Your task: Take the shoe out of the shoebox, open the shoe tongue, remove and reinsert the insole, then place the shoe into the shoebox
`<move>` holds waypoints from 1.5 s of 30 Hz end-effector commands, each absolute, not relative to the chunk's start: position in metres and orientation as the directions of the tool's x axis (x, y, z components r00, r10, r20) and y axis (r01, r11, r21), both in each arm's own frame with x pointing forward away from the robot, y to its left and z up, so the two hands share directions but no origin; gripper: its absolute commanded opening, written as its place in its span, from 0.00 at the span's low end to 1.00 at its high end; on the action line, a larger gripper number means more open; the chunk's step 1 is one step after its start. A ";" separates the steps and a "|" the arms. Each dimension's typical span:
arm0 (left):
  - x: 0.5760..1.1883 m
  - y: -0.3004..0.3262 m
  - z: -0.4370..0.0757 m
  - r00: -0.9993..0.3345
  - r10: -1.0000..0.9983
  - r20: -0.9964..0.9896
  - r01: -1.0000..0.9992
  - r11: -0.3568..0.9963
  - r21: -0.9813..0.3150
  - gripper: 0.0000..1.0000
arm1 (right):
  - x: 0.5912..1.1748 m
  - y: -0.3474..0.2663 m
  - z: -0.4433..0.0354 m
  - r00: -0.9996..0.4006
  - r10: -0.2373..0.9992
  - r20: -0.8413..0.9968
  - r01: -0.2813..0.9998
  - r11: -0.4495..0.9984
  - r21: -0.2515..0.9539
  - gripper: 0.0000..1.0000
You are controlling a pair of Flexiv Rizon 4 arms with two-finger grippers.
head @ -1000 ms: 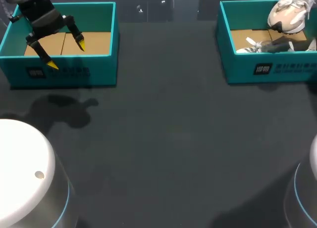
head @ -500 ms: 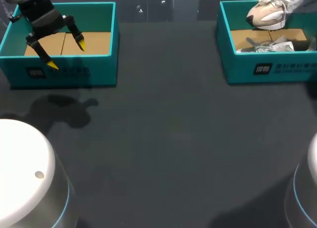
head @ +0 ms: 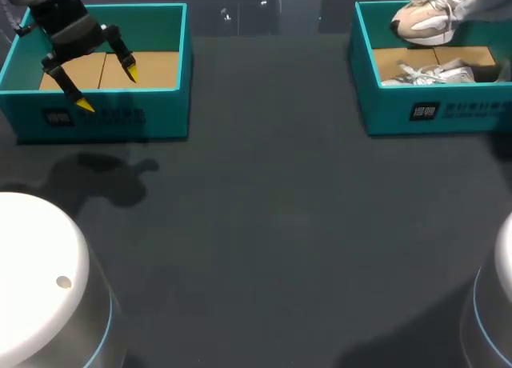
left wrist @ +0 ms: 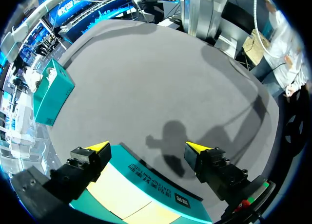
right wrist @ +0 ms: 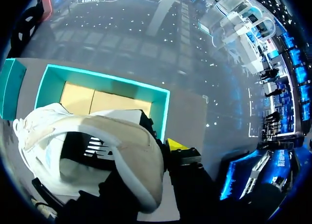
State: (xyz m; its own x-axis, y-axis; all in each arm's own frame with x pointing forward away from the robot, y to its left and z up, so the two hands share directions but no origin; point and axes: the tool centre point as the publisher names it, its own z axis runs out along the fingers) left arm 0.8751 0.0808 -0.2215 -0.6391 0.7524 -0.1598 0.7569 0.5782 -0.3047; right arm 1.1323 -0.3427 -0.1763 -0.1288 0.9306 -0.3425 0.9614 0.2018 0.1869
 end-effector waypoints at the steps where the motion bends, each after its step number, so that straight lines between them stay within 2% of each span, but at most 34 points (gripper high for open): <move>1: 0.875 0.081 -0.222 -0.638 0.753 -0.159 0.758 0.578 -0.303 1.00 | 1.133 -0.335 -0.183 -0.030 0.924 -0.382 0.973 0.114 0.200 0.00; 8: 0.875 0.081 -0.222 -0.638 0.753 -0.159 0.758 0.578 -0.303 1.00 | 1.132 -0.337 -0.190 0.041 0.918 -0.395 0.973 0.053 0.223 0.00; 28: 0.875 0.081 -0.222 -0.638 0.753 -0.159 0.758 0.578 -0.303 1.00 | 1.142 -0.342 -0.228 0.121 0.906 -0.405 0.971 -0.024 0.237 0.00; 45: 0.875 0.081 -0.222 -0.638 0.753 -0.159 0.758 0.578 -0.303 1.00 | 1.163 -0.334 -0.262 0.129 0.902 -0.413 0.975 -0.039 0.220 0.00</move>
